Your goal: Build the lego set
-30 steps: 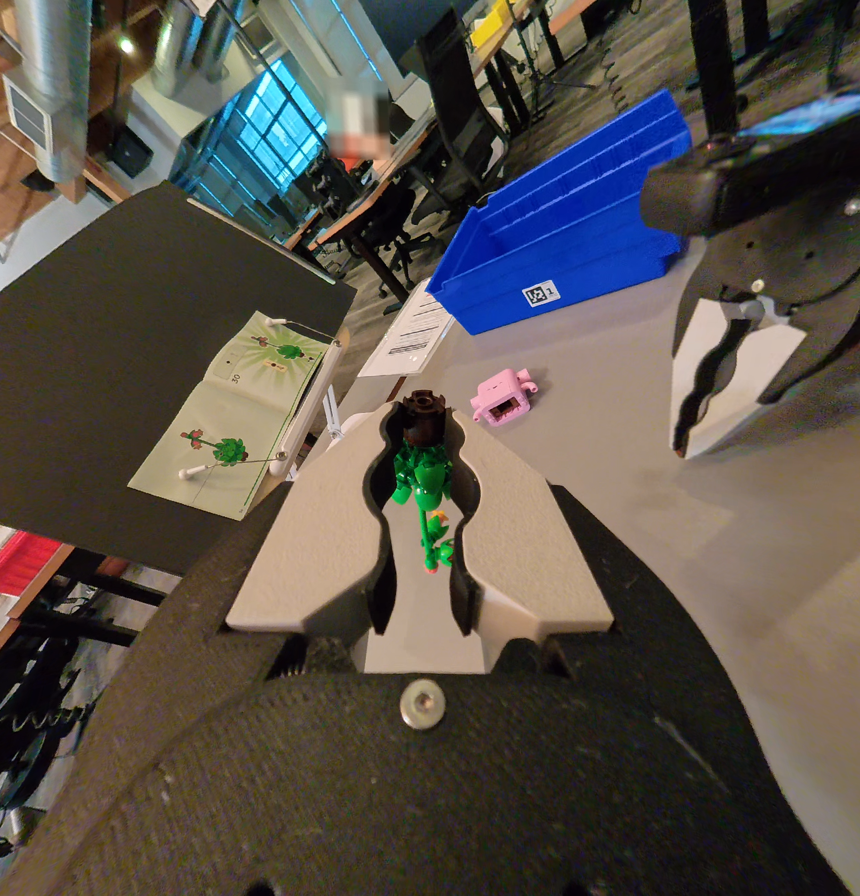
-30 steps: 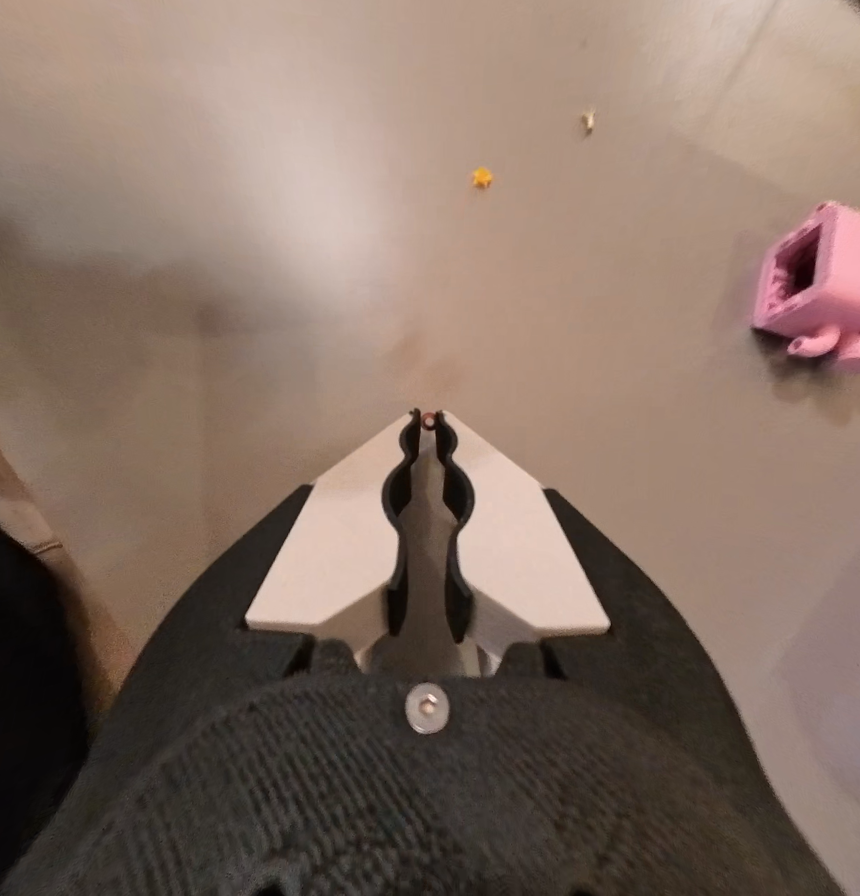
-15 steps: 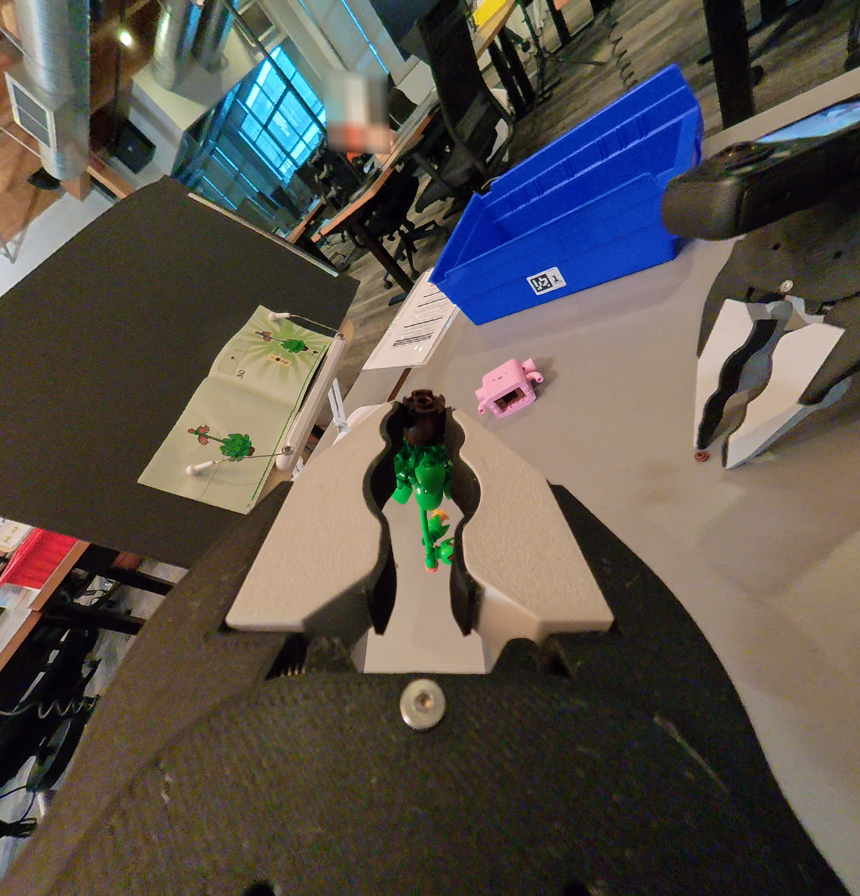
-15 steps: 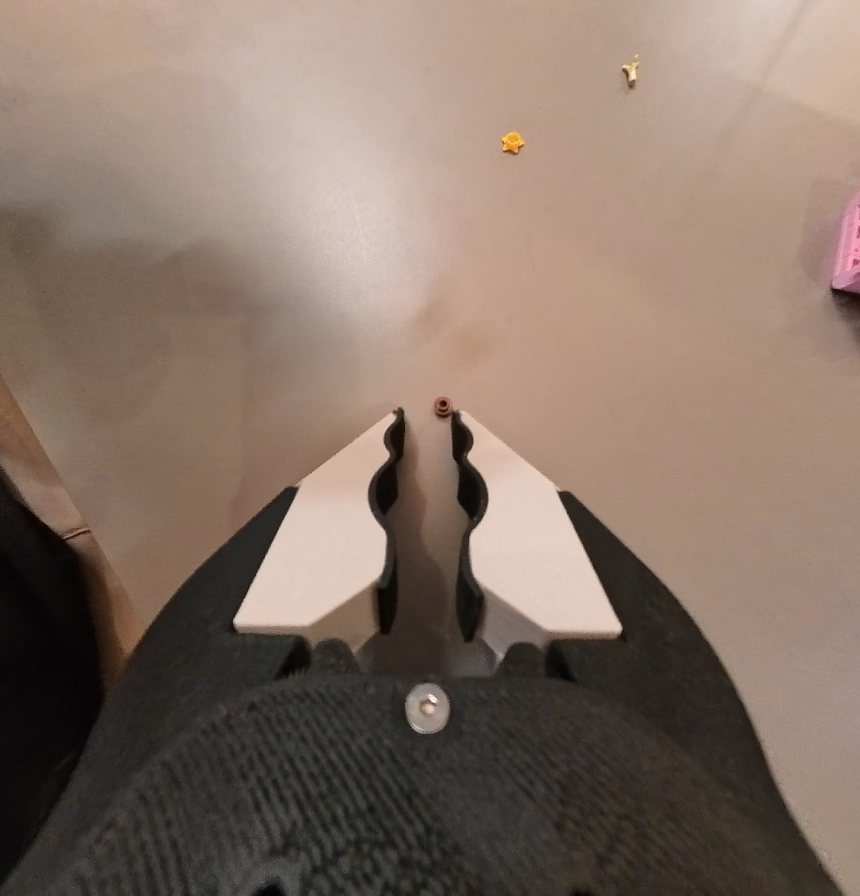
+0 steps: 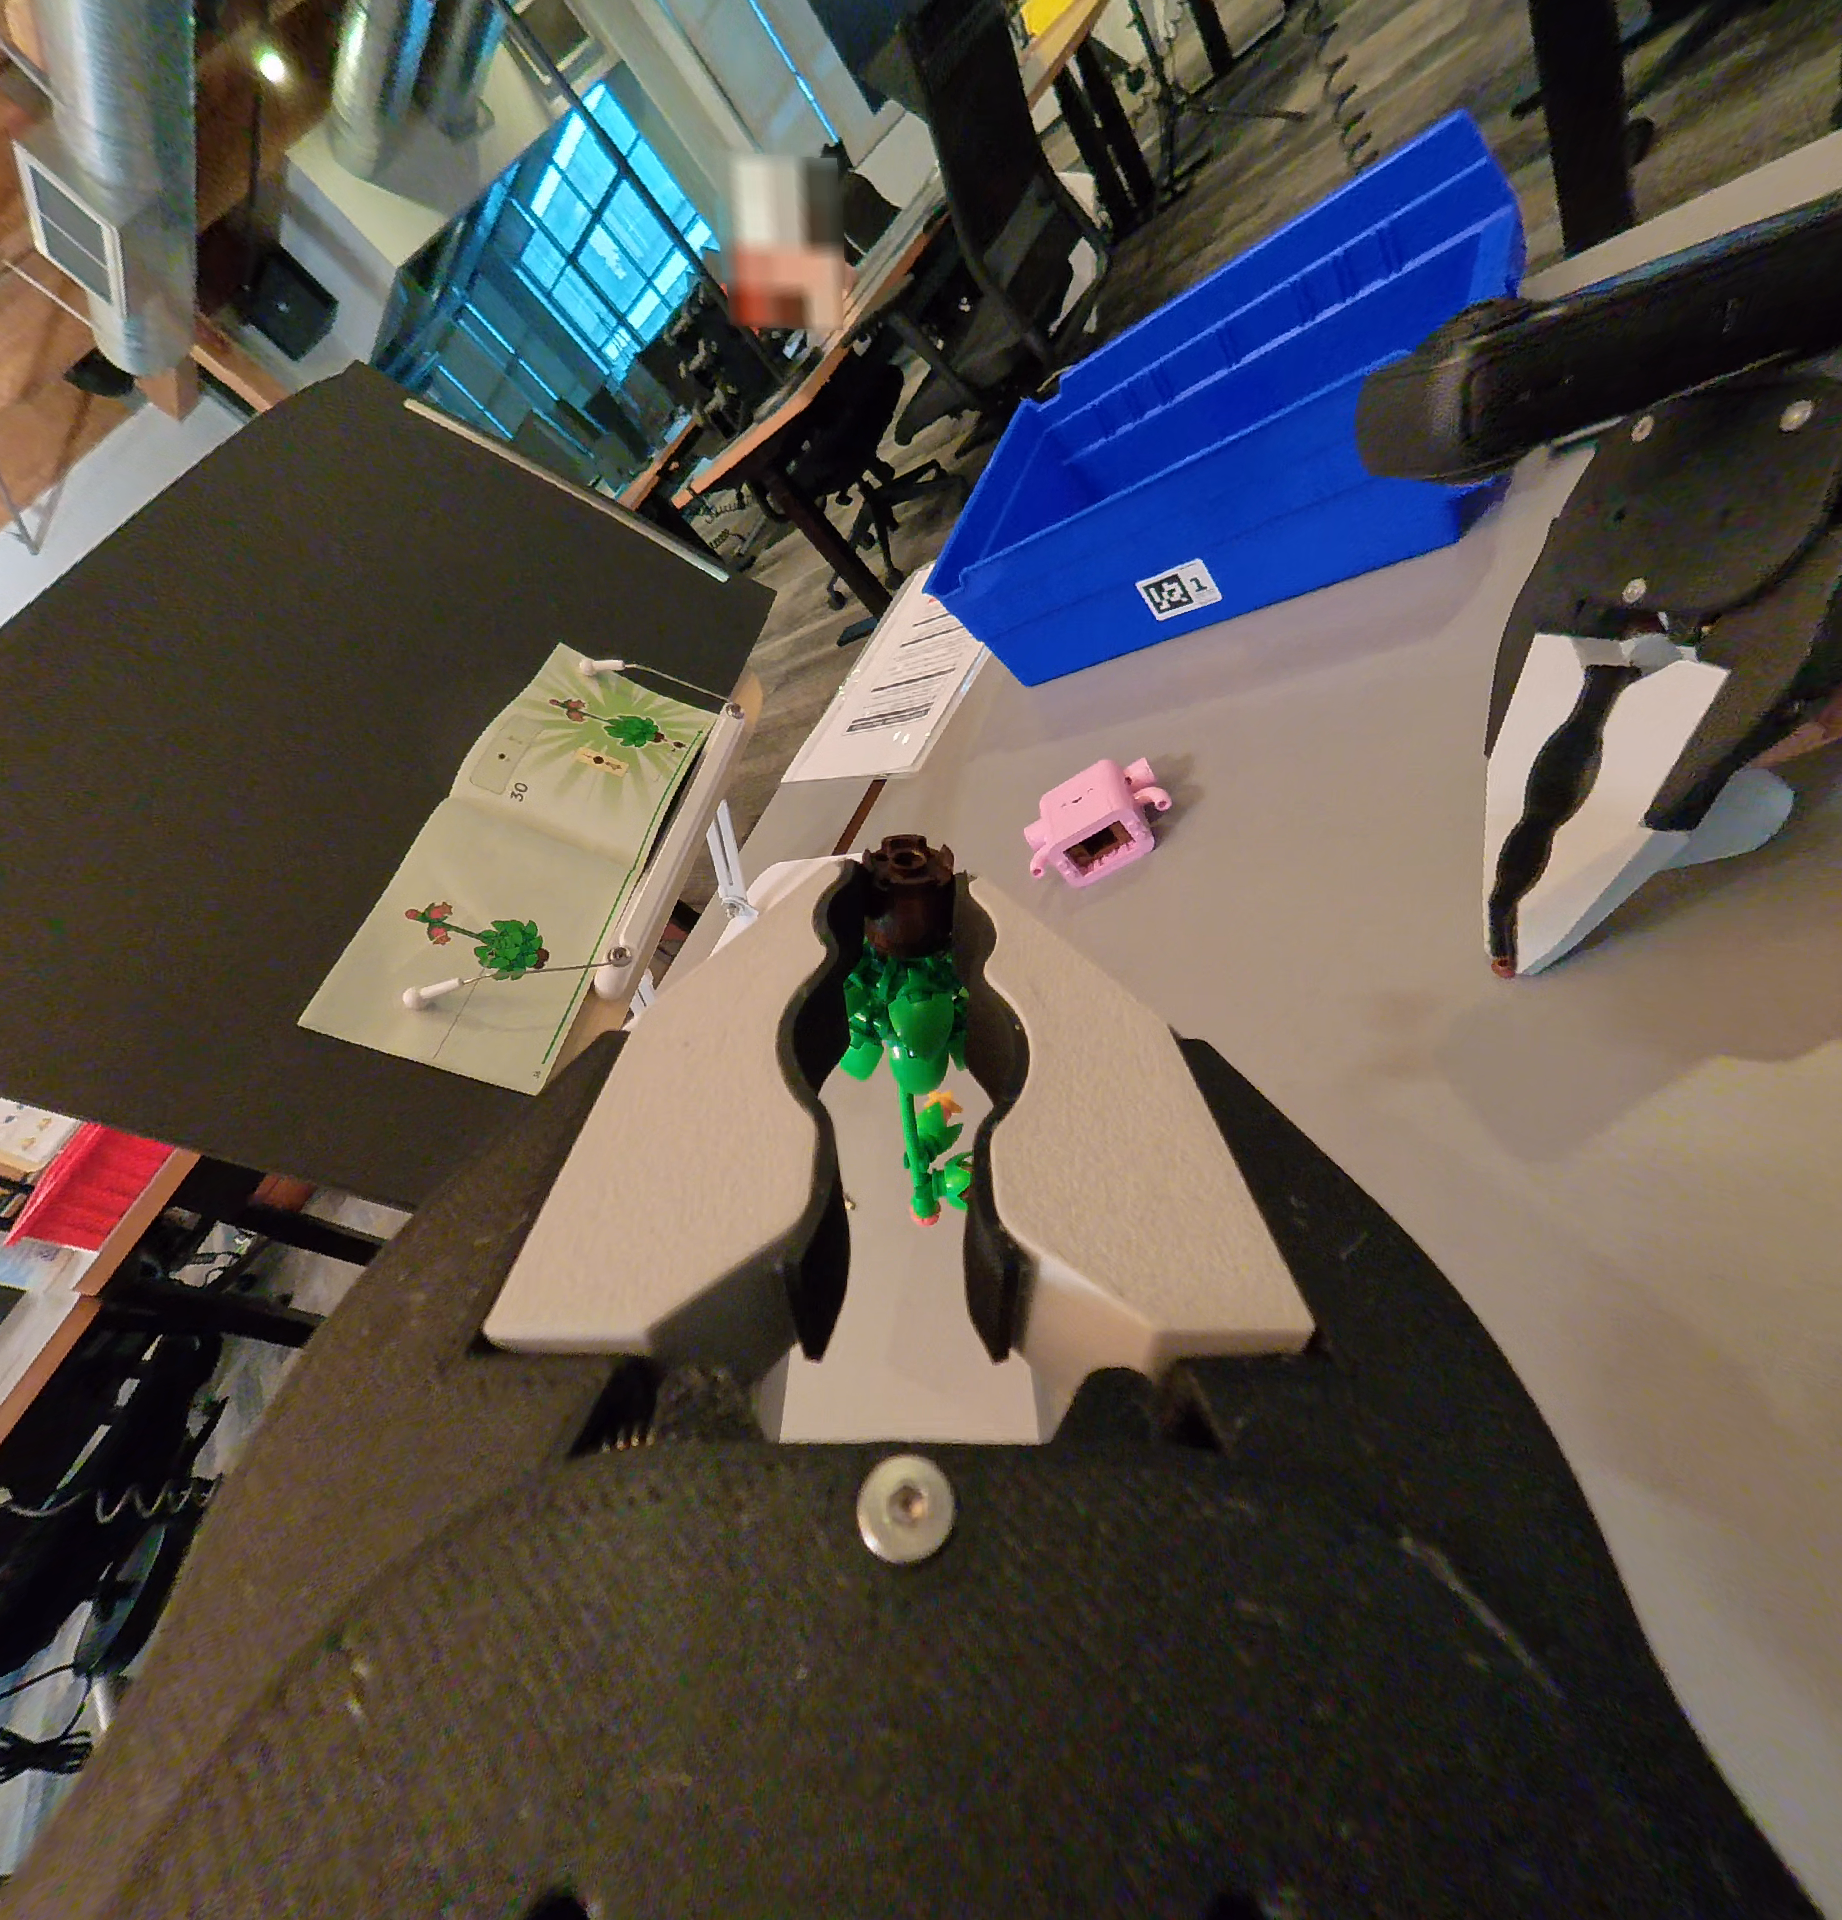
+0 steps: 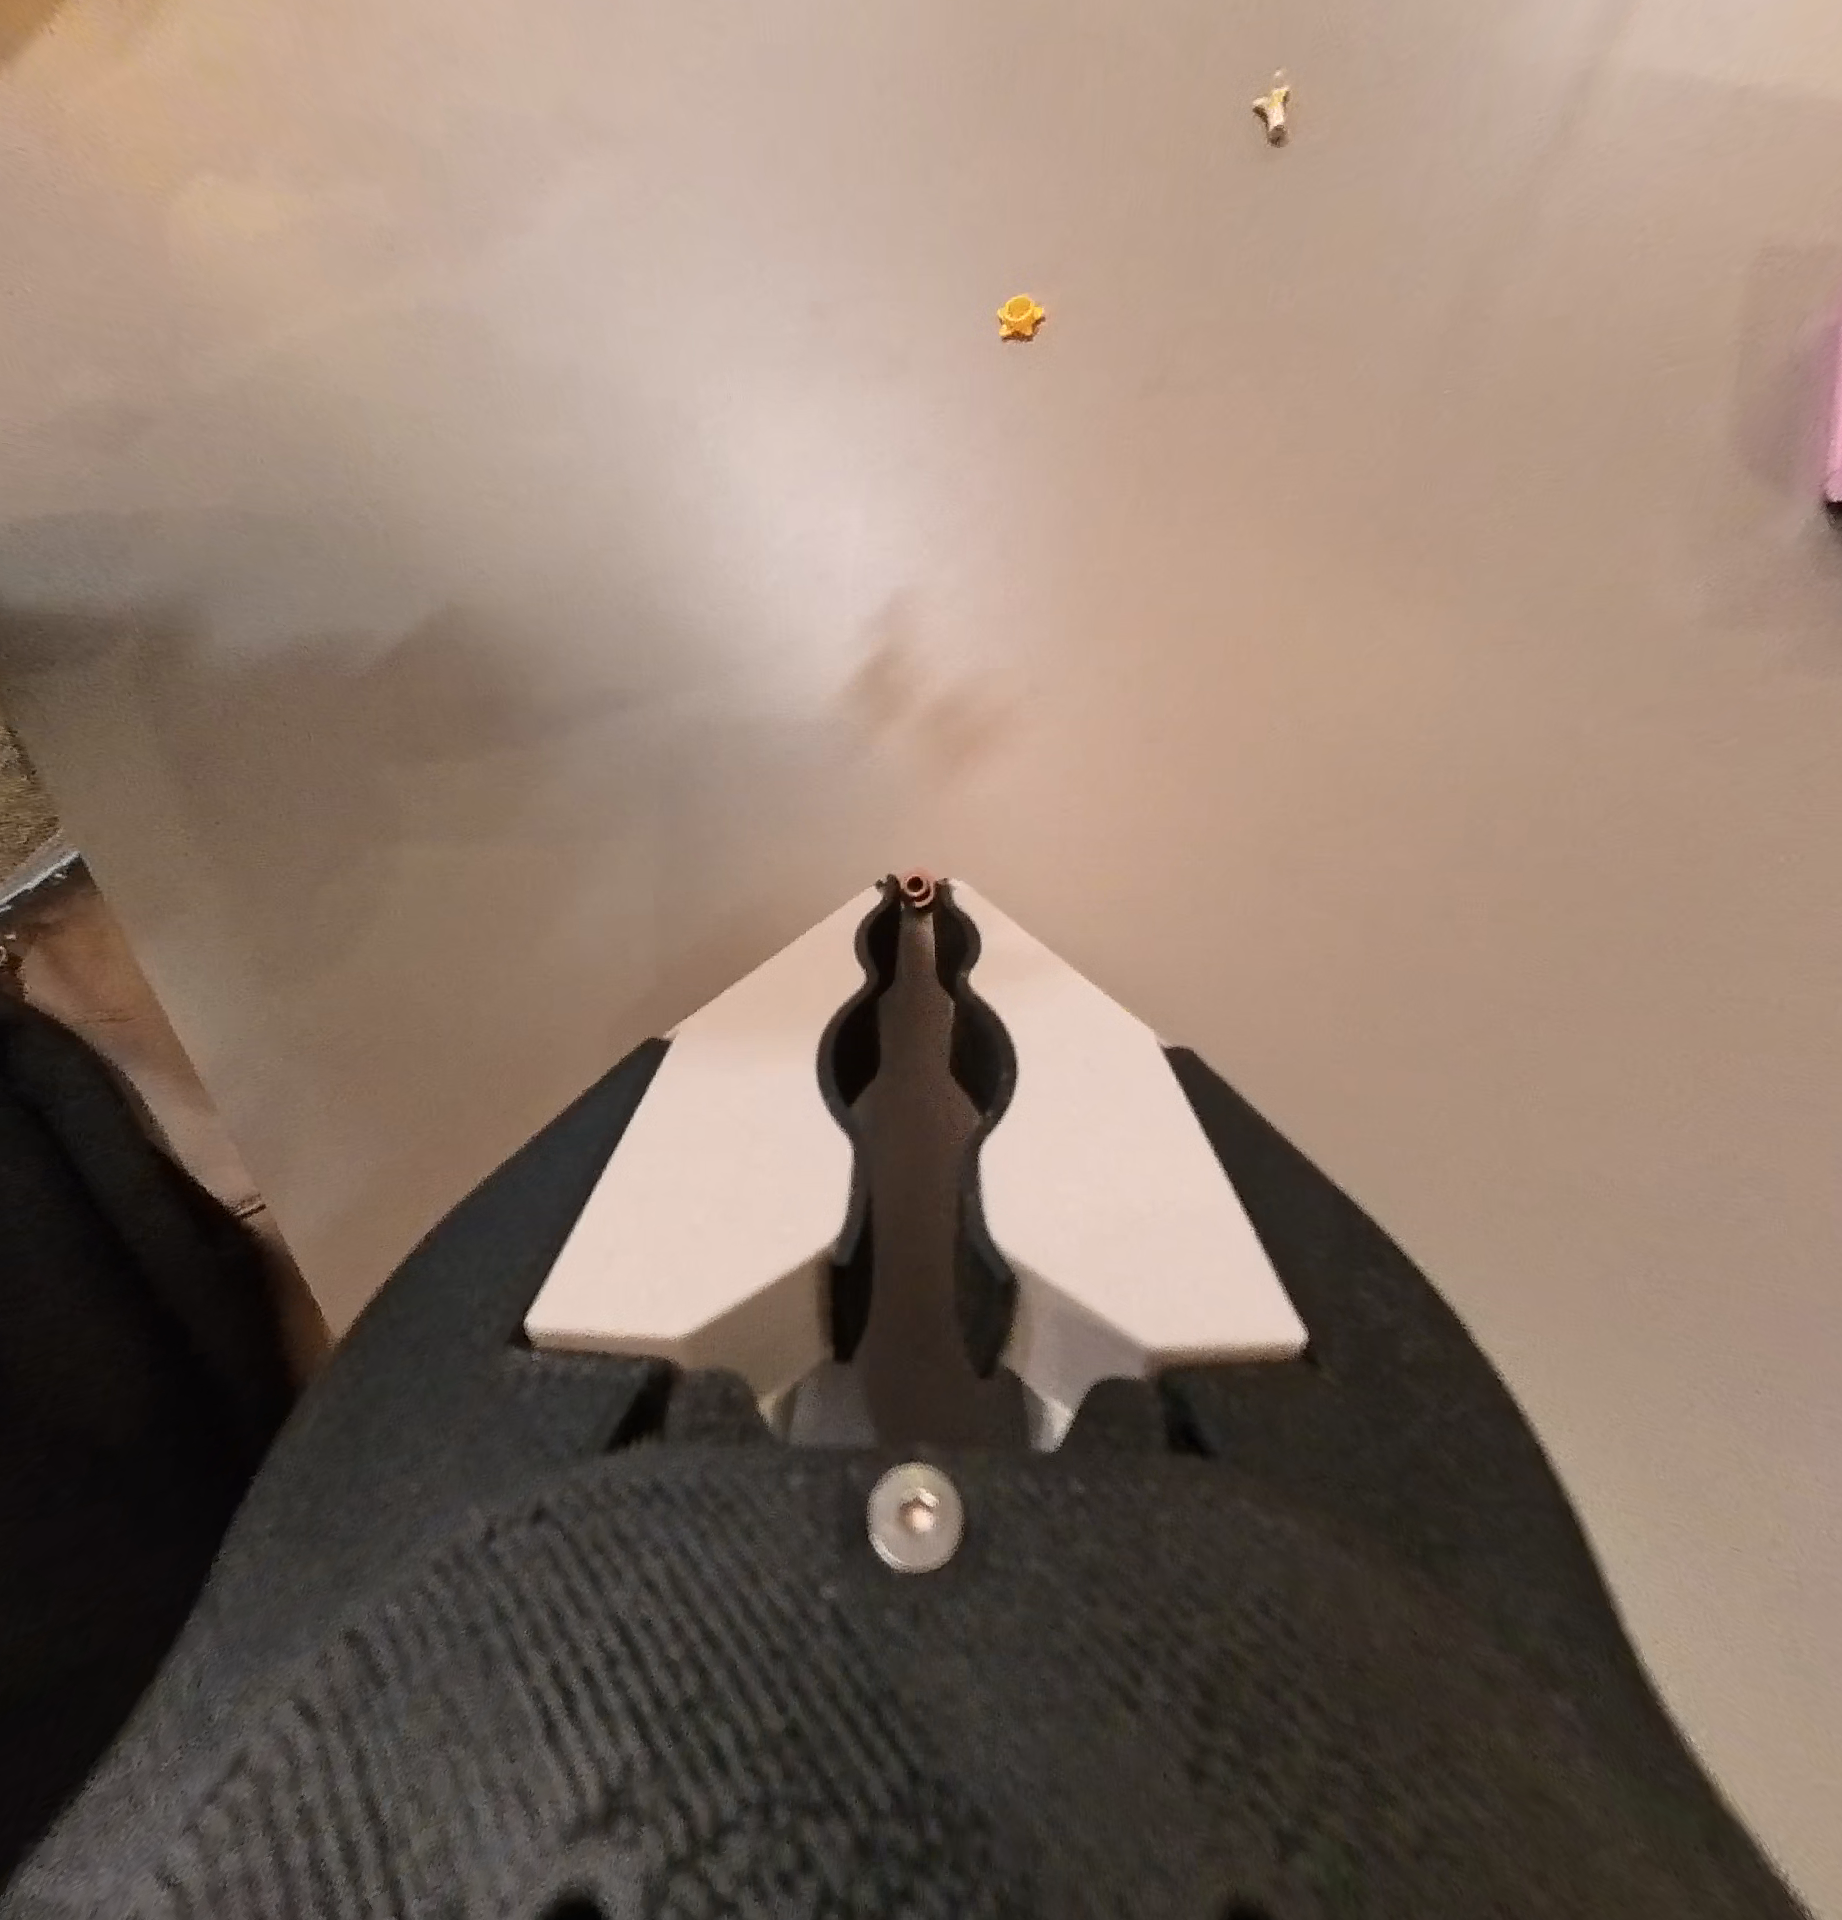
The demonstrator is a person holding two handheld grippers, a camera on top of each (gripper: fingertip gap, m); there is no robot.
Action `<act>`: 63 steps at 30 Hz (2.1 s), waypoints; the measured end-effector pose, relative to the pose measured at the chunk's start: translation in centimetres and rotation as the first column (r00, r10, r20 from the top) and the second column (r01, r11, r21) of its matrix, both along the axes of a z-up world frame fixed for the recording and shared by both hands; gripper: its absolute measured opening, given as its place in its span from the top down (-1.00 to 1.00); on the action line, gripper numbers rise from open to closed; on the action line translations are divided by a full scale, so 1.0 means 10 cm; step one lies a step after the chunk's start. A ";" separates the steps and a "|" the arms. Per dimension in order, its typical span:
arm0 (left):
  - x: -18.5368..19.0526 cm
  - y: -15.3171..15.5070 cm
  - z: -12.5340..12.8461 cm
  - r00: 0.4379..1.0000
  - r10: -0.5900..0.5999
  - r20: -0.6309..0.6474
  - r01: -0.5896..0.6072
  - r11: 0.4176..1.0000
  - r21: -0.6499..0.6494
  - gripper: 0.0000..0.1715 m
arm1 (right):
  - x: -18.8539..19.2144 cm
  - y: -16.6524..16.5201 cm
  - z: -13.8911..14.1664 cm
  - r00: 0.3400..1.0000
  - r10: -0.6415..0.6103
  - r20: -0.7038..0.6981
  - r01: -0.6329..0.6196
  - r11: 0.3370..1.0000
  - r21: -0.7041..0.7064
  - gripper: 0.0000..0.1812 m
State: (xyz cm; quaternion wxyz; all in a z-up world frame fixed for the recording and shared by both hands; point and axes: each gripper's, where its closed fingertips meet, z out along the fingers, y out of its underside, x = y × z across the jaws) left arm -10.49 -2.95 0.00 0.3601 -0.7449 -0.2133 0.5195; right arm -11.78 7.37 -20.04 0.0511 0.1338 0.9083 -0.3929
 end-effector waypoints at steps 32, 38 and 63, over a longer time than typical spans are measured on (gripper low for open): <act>0.02 -0.05 0.03 1.000 0.016 -0.007 -0.016 1.000 -0.009 0.83 | 0.29 -0.15 0.10 0.951 0.124 -0.282 -0.112 0.992 0.058 0.76; 0.02 -0.04 0.04 1.000 0.016 -0.010 -0.016 1.000 -0.011 0.83 | 0.42 -0.18 0.19 0.951 0.171 -0.259 -0.184 0.983 -0.027 0.78; 0.01 -0.10 0.04 1.000 0.029 -0.011 -0.029 1.000 -0.002 0.83 | 0.37 -0.16 0.01 0.931 0.241 -0.275 -0.226 0.970 0.084 0.78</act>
